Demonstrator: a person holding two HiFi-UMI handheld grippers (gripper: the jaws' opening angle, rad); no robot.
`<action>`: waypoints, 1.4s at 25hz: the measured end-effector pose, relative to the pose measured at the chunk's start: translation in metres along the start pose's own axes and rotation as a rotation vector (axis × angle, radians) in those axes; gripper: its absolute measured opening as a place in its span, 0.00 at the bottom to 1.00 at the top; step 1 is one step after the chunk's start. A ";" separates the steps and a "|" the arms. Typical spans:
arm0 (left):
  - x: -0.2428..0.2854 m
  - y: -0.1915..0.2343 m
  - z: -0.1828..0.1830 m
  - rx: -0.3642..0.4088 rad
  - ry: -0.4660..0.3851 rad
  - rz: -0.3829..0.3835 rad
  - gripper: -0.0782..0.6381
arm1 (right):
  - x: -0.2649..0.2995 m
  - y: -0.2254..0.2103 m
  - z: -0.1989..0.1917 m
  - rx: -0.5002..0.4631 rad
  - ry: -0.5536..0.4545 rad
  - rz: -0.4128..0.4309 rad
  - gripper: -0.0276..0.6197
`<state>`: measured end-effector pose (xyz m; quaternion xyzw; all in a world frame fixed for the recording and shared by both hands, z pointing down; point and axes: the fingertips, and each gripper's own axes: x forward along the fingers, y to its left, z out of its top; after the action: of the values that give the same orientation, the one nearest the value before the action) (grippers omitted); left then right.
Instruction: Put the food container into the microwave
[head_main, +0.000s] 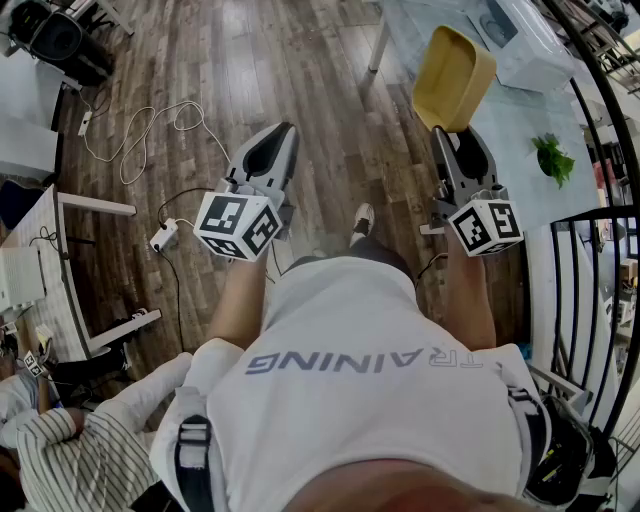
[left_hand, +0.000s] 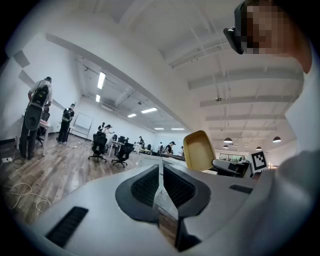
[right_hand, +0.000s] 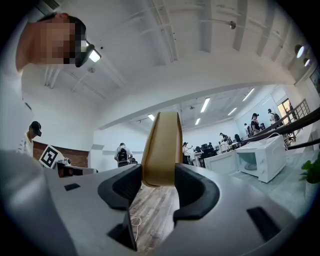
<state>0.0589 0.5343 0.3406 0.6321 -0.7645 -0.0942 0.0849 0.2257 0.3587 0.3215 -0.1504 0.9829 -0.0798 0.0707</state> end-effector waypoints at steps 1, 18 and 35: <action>0.000 0.001 -0.001 -0.005 0.000 0.001 0.19 | 0.001 0.001 0.000 -0.002 0.003 0.005 0.39; 0.011 0.013 -0.006 -0.049 0.022 -0.010 0.19 | 0.015 -0.006 -0.007 0.043 -0.015 0.006 0.39; 0.095 0.037 -0.008 -0.075 0.045 0.028 0.19 | 0.081 -0.077 -0.014 0.118 0.027 0.038 0.39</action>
<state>0.0082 0.4470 0.3581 0.6196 -0.7671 -0.1075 0.1269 0.1687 0.2636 0.3393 -0.1263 0.9800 -0.1384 0.0678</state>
